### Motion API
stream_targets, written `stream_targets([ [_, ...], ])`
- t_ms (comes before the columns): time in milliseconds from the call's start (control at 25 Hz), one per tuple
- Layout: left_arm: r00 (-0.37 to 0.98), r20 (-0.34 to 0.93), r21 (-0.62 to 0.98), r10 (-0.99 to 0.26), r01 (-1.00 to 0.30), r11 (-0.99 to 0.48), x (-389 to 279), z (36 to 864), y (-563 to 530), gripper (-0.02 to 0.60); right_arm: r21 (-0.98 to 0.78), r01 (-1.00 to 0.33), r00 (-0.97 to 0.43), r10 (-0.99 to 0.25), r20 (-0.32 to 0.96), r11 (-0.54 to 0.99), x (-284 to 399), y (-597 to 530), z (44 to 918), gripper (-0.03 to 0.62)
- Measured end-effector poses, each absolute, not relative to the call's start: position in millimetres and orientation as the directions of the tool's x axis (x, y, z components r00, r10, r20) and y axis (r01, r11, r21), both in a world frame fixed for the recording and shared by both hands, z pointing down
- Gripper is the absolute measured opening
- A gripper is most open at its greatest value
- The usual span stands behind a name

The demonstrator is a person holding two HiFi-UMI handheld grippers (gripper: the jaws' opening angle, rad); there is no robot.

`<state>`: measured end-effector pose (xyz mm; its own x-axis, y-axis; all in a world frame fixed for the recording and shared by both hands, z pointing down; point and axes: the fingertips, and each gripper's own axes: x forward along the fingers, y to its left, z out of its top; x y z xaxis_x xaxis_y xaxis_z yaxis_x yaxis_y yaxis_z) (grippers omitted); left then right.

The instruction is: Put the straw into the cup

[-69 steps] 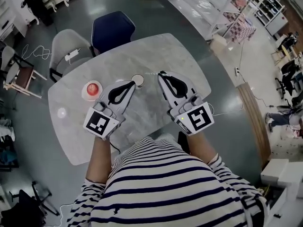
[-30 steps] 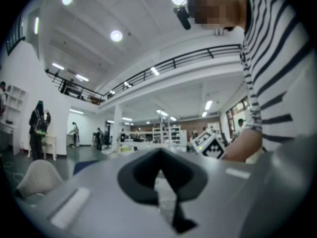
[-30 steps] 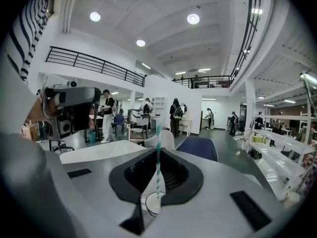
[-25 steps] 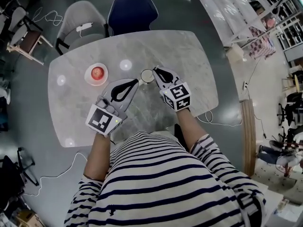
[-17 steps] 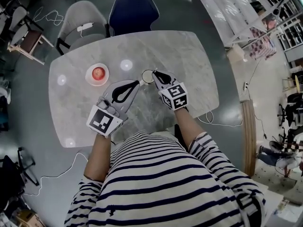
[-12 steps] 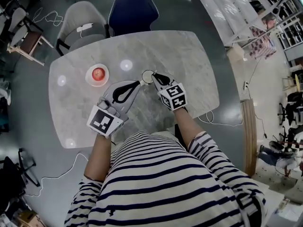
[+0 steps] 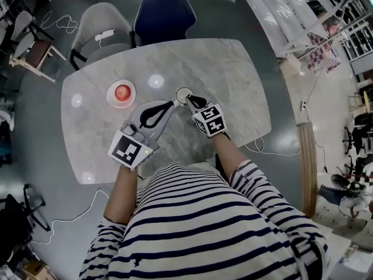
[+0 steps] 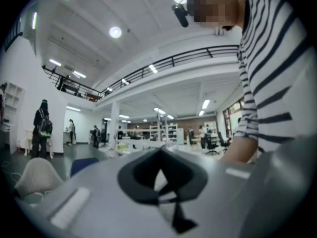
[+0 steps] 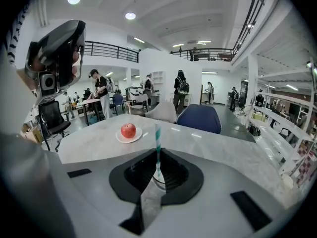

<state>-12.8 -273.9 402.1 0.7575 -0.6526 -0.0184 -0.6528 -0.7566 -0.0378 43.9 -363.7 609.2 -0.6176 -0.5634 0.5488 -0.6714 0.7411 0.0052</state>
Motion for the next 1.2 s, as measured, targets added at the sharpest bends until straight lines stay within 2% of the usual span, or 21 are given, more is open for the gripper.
stream_targets([
  [640, 0.762, -0.018, -0.039, -0.647, -0.647, -0.762, -14, 405, -270, 0.006, 0.028, -0.664, -0.593, -0.549, 0.59, 0.747, 39, -361, 623, 0.025],
  [680, 0.763, -0.017, -0.037, -0.646, -0.646, -0.762, -14, 405, -270, 0.006, 0.03, -0.666, -0.591, -0.551, 0.589, 0.746, 39, -361, 623, 0.042],
  [760, 0.764, -0.021, -0.036, -0.645, -0.645, -0.763, -14, 404, -269, 0.006, 0.03, -0.671, -0.589, -0.557, 0.586, 0.741, 39, -361, 621, 0.126],
  [800, 0.765, -0.022, -0.037, -0.644, -0.644, -0.764, -14, 403, -269, 0.006, 0.03, -0.673, -0.589, -0.56, 0.583, 0.739, 39, -361, 619, 0.135],
  [1200, 0.776, -0.021, -0.055, -0.631, -0.631, -0.774, -12, 404, -268, 0.006, 0.073, -0.673, -0.605, -0.605, 0.518, 0.736, 44, -359, 583, 0.144],
])
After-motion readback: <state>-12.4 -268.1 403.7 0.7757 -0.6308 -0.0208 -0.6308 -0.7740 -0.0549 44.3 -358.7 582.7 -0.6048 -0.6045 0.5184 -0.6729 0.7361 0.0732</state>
